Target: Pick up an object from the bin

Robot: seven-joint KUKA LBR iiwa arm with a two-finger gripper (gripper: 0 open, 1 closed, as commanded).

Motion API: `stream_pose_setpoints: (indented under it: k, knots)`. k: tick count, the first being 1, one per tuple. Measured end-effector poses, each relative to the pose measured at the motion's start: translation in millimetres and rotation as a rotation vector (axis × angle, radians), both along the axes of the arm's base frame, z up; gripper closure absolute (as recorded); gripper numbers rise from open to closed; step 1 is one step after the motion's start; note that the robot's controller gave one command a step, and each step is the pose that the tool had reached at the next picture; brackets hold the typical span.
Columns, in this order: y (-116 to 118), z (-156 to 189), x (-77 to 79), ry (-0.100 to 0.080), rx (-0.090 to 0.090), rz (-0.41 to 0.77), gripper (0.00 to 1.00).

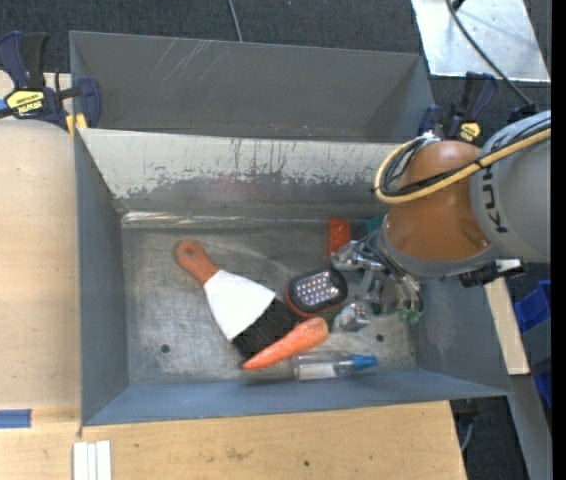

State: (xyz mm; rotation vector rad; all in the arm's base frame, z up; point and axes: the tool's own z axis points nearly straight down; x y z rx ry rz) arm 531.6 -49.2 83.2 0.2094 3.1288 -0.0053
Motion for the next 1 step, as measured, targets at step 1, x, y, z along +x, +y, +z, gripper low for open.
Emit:
stream_pose_setpoints:
  k: [1]
  knots:
    - [50.4,-4.0,15.8,0.001,-0.003,0.079,0.00]
